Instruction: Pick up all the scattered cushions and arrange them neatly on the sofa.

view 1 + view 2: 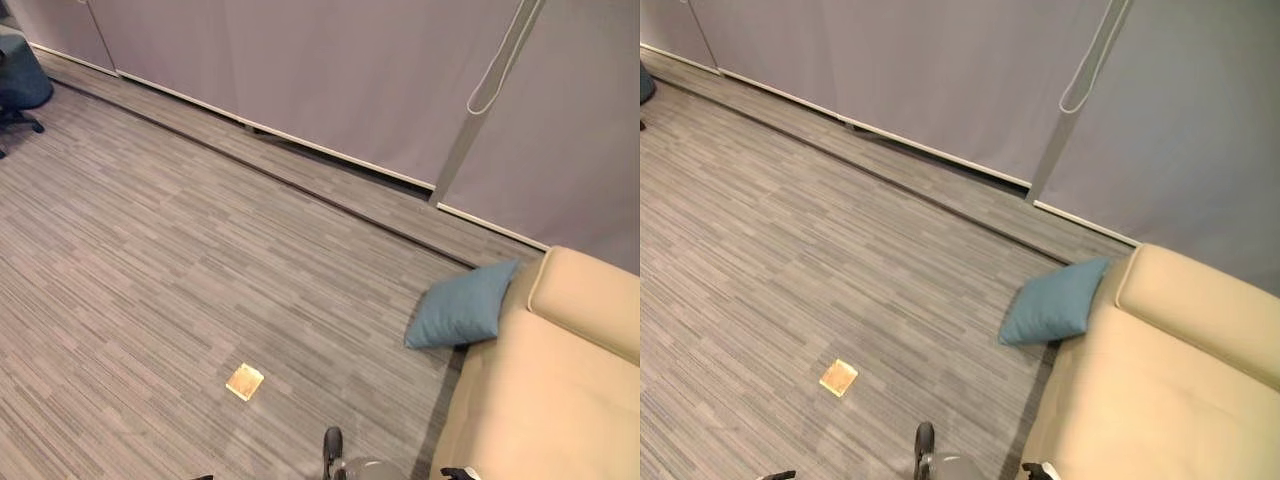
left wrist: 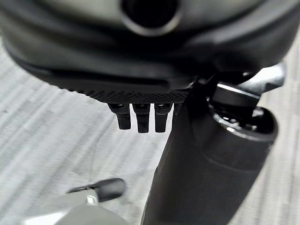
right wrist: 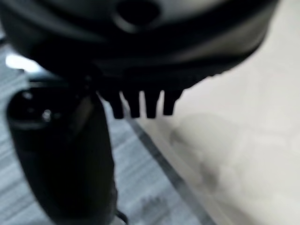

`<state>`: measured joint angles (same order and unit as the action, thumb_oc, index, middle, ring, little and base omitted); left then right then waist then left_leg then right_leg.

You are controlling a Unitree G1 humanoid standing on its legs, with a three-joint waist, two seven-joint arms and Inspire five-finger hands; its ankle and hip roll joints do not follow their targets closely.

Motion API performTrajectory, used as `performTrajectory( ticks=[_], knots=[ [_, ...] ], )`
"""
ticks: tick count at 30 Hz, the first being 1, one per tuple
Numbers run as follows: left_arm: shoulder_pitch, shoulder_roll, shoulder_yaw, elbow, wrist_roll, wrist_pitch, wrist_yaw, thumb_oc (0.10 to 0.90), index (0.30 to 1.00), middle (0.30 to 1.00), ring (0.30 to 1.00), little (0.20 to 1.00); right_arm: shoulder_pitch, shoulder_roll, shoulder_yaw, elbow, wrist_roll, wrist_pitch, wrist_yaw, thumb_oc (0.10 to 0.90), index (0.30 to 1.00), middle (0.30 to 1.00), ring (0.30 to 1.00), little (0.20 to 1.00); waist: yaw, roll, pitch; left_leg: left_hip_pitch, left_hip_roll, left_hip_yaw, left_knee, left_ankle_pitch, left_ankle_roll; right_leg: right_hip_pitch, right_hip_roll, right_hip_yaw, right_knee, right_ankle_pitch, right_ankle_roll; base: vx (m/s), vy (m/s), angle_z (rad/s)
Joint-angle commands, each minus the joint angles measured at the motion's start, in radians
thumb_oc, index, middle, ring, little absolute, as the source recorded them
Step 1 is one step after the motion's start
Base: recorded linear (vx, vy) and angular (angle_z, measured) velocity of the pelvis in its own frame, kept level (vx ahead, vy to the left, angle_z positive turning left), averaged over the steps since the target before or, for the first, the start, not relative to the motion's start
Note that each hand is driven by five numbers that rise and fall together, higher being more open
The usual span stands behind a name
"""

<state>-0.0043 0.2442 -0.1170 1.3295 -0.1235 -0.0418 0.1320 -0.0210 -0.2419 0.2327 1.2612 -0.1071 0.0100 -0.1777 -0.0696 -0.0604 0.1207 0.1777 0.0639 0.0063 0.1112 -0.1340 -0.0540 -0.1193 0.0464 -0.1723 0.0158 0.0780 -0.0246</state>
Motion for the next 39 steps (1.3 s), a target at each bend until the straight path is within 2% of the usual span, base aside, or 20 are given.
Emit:
performTrajectory(
  ticks=[1, 2, 3, 7, 8, 11, 12, 13, 14, 18, 20, 23, 26, 29, 30, 31, 34, 37, 38, 39],
  knots=[
    [-0.025, 0.040, -0.005, -0.026, 0.019, -0.023, -0.001, 0.800, 0.900, 0.900, 0.900, 0.900, -0.049, -0.050, 0.004, 0.034, 0.024, -0.015, -0.025, 0.800, 0.900, 0.900, 0.900, 0.900, -0.018, -0.056, -0.014, -0.113, -0.090, 0.047, 0.190, 0.003, -0.018, 0.035, -0.052, 0.040, 0.021, -0.069, 0.097, 0.10, -0.057, 0.13],
    [-0.036, 0.039, -0.013, -0.036, 0.009, -0.022, -0.003, 0.800, 0.900, 0.900, 0.900, 0.900, -0.054, -0.055, 0.002, 0.035, 0.032, -0.013, -0.027, 0.800, 0.900, 0.900, 0.900, 0.900, -0.010, -0.068, -0.004, -0.167, -0.072, 0.069, 0.287, 0.029, -0.020, 0.065, -0.054, 0.050, 0.010, -0.080, 0.081, 0.10, -0.047, -0.08],
    [-0.040, 0.039, -0.018, -0.040, 0.008, -0.021, -0.004, 0.800, 0.900, 0.900, 0.900, 0.900, -0.056, -0.057, 0.005, 0.038, 0.036, -0.012, -0.026, 0.800, 0.900, 0.900, 0.900, 0.900, -0.003, -0.075, -0.001, -0.197, -0.067, 0.072, 0.316, 0.029, -0.013, 0.076, -0.055, 0.059, 0.009, -0.088, 0.075, 0.16, -0.056, -0.18],
    [-0.046, 0.040, -0.029, -0.047, 0.010, -0.021, -0.006, 0.800, 0.900, 0.900, 0.900, 0.900, -0.057, -0.059, 0.009, 0.045, 0.038, -0.008, -0.030, 0.800, 0.900, 0.900, 0.900, 0.900, 0.022, -0.101, 0.005, -0.288, -0.069, 0.063, 0.228, -0.026, 0.019, 0.113, -0.072, 0.088, -0.008, -0.118, 0.085, 0.17, 0.008, -0.28],
    [-0.047, 0.041, -0.032, -0.049, 0.008, -0.023, -0.003, 0.800, 0.900, 0.900, 0.900, 0.900, -0.057, -0.059, 0.010, 0.044, 0.040, -0.008, -0.032, 0.800, 0.900, 0.900, 0.900, 0.900, 0.029, -0.101, 0.011, -0.312, -0.075, 0.051, 0.207, -0.015, 0.018, 0.118, -0.071, 0.096, -0.007, -0.124, 0.086, 0.17, 0.066, -0.09],
    [-0.046, 0.038, -0.029, -0.049, -0.006, -0.028, -0.005, 0.800, 0.900, 0.900, 0.900, 0.900, -0.060, -0.059, 0.002, 0.043, 0.056, -0.010, -0.036, 0.800, 0.900, 0.900, 0.900, 0.900, 0.045, -0.088, 0.017, -0.363, -0.067, 0.009, 0.110, 0.070, -0.003, 0.152, -0.056, 0.128, -0.017, -0.148, 0.087, 0.16, 0.088, -0.09],
    [-0.046, 0.038, -0.029, -0.049, -0.006, -0.028, -0.005, 0.800, 0.900, 0.900, 0.900, 0.900, -0.060, -0.059, 0.002, 0.043, 0.056, -0.010, -0.036, 0.800, 0.900, 0.900, 0.900, 0.900, 0.045, -0.089, 0.018, -0.360, -0.068, 0.009, 0.108, 0.071, -0.003, 0.154, -0.057, 0.128, -0.017, -0.149, 0.087, 0.24, 0.129, -0.29],
    [-0.041, 0.037, -0.029, -0.043, -0.010, -0.028, -0.006, 0.800, 0.900, 0.900, 0.900, 0.900, -0.061, -0.057, 0.001, 0.042, 0.057, -0.010, -0.041, 0.800, 0.900, 0.900, 0.900, 0.900, 0.059, -0.080, 0.025, -0.402, -0.066, -0.002, 0.067, 0.126, -0.012, 0.177, -0.050, 0.141, -0.014, -0.163, 0.087, 0.24, 0.147, -0.40],
    [-0.037, 0.038, -0.027, -0.039, -0.011, -0.028, -0.004, 0.800, 0.900, 0.900, 0.900, 0.900, -0.061, -0.056, 0.002, 0.041, 0.056, -0.010, -0.040, 0.800, 0.900, 0.900, 0.900, 0.900, 0.063, -0.075, 0.025, -0.406, -0.064, -0.002, 0.053, 0.135, -0.012, 0.184, -0.047, 0.148, -0.009, -0.172, 0.086, 0.24, 0.148, -0.27],
    [-0.013, 0.040, -0.009, -0.012, 0.005, -0.020, -0.003, 0.800, 0.900, 0.900, 0.900, 0.900, -0.063, -0.045, -0.002, 0.041, 0.047, -0.009, -0.035, 0.800, 0.900, 0.900, 0.900, 0.900, 0.072, -0.066, 0.007, -0.366, -0.072, -0.001, 0.016, 0.125, 0.004, 0.196, -0.062, 0.163, 0.031, -0.191, 0.102, 0.25, 0.205, -0.31],
    [-0.007, 0.048, 0.005, -0.003, 0.014, -0.020, 0.004, 0.800, 0.900, 0.900, 0.900, 0.900, -0.076, -0.031, 0.005, 0.032, 0.033, -0.012, -0.029, 0.800, 0.900, 0.900, 0.900, 0.900, 0.079, -0.060, -0.002, -0.333, -0.088, 0.014, 0.016, 0.093, 0.030, 0.170, -0.090, 0.171, 0.147, -0.186, 0.129, 0.25, 0.243, -0.57],
    [-0.015, 0.061, 0.006, -0.016, 0.010, -0.018, 0.008, 0.800, 0.900, 0.900, 0.900, 0.900, -0.095, -0.025, 0.022, 0.023, 0.014, -0.006, -0.024, 0.800, 0.900, 0.900, 0.900, 0.900, 0.077, -0.054, 0.010, -0.293, -0.100, 0.030, 0.024, 0.060, 0.070, 0.088, -0.117, 0.176, 0.329, -0.096, 0.163, 0.17, 0.170, -0.39],
    [-0.021, 0.068, 0.009, -0.024, -0.001, -0.024, 0.011, 0.800, 0.900, 0.900, 0.900, 0.900, -0.101, -0.018, 0.027, 0.005, 0.013, -0.012, -0.027, 0.800, 0.900, 0.900, 0.900, 0.900, 0.069, -0.037, 0.020, -0.252, -0.094, 0.046, 0.014, 0.035, 0.088, 0.016, -0.136, 0.126, 0.429, -0.068, 0.166, 0.16, 0.147, -0.16],
    [-0.022, 0.068, 0.005, -0.029, -0.002, -0.024, 0.006, 0.800, 0.900, 0.900, 0.900, 0.900, -0.102, -0.019, 0.034, 0.004, 0.004, -0.011, -0.027, 0.800, 0.900, 0.900, 0.900, 0.900, 0.058, -0.033, 0.018, -0.209, -0.099, 0.045, -0.004, 0.017, 0.091, -0.012, -0.132, 0.091, 0.391, -0.085, 0.152, 0.23, 0.074, -0.17],
    [-0.027, 0.065, 0.002, -0.032, 0.003, -0.023, -0.001, 0.800, 0.900, 0.900, 0.900, 0.900, -0.104, -0.023, 0.034, 0.003, -0.002, -0.008, -0.027, 0.800, 0.900, 0.900, 0.900, 0.900, 0.043, -0.037, 0.012, -0.160, -0.115, 0.047, -0.023, -0.015, 0.090, -0.055, -0.124, 0.021, 0.251, -0.095, 0.143, 0.26, 0.041, -0.19],
    [-0.027, 0.065, 0.002, -0.032, 0.003, -0.023, -0.001, 0.800, 0.900, 0.900, 0.900, 0.900, -0.104, -0.024, 0.034, 0.003, -0.002, -0.008, -0.027, 0.800, 0.900, 0.900, 0.900, 0.900, 0.042, -0.035, 0.013, -0.158, -0.113, 0.045, -0.022, -0.017, 0.090, -0.051, -0.123, 0.019, 0.249, -0.096, 0.143, 0.36, 0.044, -0.24],
    [-0.038, 0.059, 0.004, -0.026, 0.006, -0.024, -0.001, 0.800, 0.900, 0.900, 0.900, 0.900, -0.104, -0.034, 0.031, 0.002, -0.009, -0.003, -0.027, 0.800, 0.900, 0.900, 0.900, 0.900, 0.023, -0.043, 0.019, -0.104, -0.127, 0.040, -0.027, -0.049, 0.084, -0.094, -0.121, -0.043, 0.115, -0.050, 0.154, 0.25, -0.005, -0.15],
    [-0.043, 0.056, -0.002, -0.022, 0.019, -0.027, -0.005, 0.800, 0.900, 0.900, 0.900, 0.900, -0.097, -0.040, 0.028, 0.005, -0.005, -0.003, -0.027, 0.800, 0.900, 0.900, 0.900, 0.900, 0.012, -0.049, 0.021, -0.083, -0.138, 0.028, -0.014, -0.069, 0.081, -0.079, -0.115, -0.041, 0.066, -0.049, 0.159, 0.25, -0.027, -0.02],
    [-0.032, 0.047, -0.007, -0.019, 0.032, -0.027, -0.002, 0.800, 0.900, 0.900, 0.900, 0.900, -0.077, -0.038, 0.028, 0.008, -0.001, -0.005, -0.026, 0.800, 0.900, 0.900, 0.900, 0.900, 0.005, -0.049, 0.003, -0.054, -0.136, 0.025, -0.010, -0.083, 0.076, -0.049, -0.090, -0.006, 0.063, -0.053, 0.135, 0.30, -0.036, 0.22],
    [-0.030, 0.044, -0.008, -0.018, 0.034, -0.026, -0.005, 0.800, 0.900, 0.900, 0.900, 0.900, -0.074, -0.040, 0.024, 0.011, -0.001, -0.004, -0.025, 0.800, 0.900, 0.900, 0.900, 0.900, 0.003, -0.049, -0.006, -0.050, -0.133, 0.021, -0.009, -0.075, 0.069, -0.049, -0.090, -0.005, 0.069, -0.050, 0.133, 0.39, -0.057, 0.34]
  ],
)
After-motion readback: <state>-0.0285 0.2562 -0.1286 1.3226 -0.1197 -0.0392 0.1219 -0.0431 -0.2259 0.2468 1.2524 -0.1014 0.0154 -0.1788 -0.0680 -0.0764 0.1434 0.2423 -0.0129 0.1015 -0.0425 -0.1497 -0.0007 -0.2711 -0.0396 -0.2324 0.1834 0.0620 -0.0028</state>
